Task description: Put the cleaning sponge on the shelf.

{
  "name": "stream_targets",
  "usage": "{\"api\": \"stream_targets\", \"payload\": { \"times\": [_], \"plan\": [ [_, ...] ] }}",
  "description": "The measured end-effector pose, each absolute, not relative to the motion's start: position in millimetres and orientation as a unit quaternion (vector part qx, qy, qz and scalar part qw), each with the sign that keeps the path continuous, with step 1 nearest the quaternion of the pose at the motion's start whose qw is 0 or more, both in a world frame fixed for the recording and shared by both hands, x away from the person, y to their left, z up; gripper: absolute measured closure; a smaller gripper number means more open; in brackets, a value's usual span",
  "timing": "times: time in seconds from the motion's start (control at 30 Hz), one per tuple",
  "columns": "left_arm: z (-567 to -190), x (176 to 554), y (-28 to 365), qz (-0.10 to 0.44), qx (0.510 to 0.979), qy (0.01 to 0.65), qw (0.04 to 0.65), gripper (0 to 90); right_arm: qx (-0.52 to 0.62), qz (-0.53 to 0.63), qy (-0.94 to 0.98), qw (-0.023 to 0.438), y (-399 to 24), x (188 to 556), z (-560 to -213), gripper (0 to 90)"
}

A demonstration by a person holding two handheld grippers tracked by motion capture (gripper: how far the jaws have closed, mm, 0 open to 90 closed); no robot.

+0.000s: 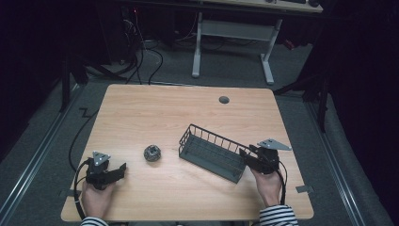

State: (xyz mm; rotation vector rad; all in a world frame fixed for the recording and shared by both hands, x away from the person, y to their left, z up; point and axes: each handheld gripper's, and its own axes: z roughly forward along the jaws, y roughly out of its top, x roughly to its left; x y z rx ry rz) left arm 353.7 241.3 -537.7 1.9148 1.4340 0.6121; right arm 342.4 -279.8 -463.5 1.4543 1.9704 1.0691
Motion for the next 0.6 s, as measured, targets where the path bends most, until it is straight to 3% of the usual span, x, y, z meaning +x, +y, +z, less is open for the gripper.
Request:
{"api": "stream_targets", "payload": {
  "times": [0.1, 0.6],
  "plan": [
    [-538, 354, 241, 0.234, 0.732, 0.548, 0.33, 24.9, 0.529, 0.404, 0.709, 0.233, -286, 337, -459, 47.1],
    [-538, 354, 241, 0.234, 0.732, 0.548, 0.33, 24.9, 0.535, 0.439, 0.675, 0.254, -320, 304, -450, 48.9]
  ]
}}
